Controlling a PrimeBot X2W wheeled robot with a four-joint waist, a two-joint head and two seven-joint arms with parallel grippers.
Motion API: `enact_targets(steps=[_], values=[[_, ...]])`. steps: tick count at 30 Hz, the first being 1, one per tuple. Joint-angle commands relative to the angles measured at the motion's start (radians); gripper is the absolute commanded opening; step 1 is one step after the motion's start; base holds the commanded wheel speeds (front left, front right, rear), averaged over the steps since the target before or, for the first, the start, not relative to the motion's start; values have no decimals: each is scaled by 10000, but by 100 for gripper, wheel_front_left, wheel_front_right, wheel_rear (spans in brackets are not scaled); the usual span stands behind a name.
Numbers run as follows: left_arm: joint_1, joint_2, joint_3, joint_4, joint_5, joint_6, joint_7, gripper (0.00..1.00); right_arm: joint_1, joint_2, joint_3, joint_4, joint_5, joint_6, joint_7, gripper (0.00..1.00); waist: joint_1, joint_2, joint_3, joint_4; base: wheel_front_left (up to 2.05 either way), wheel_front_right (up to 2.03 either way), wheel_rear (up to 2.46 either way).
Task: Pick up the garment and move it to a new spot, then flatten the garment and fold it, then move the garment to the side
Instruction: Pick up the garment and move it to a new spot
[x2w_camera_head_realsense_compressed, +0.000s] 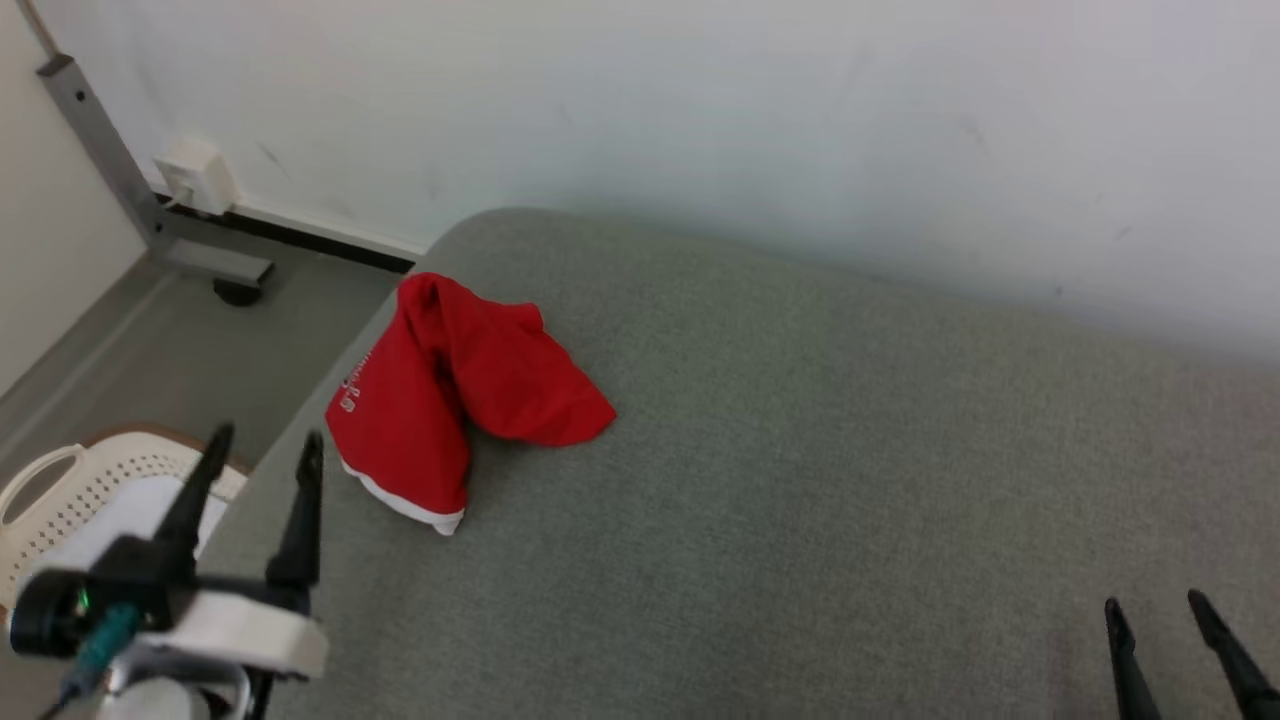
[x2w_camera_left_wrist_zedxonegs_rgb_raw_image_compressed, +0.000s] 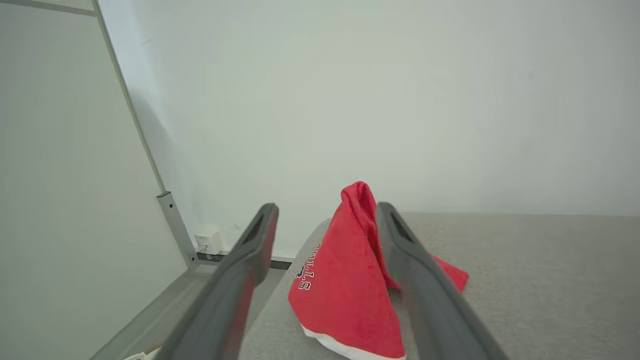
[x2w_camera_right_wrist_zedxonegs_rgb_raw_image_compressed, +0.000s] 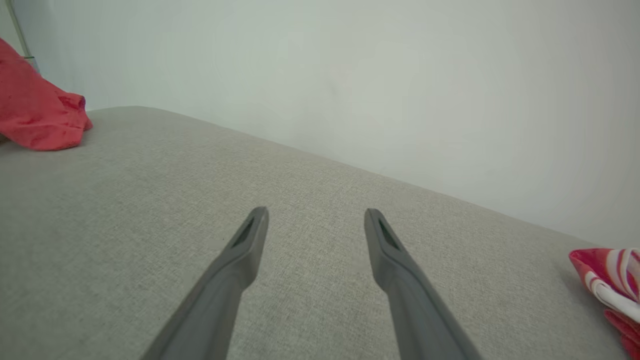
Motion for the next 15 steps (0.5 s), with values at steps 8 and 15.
enact_targets(steps=[8,15], values=[[-3757,1136,-762,1808,-860,-365,998,100,-980,-844,-61,-460,-129,-21,-18,100,-1,0,2384,-856,0,0,0],[-5908,1771,-1821,4242,-1556,-376,1634,100,-1290,-1249,-301,-1088,-121,-21,132,100,-1,0,3489,-1214,0,0,0]])
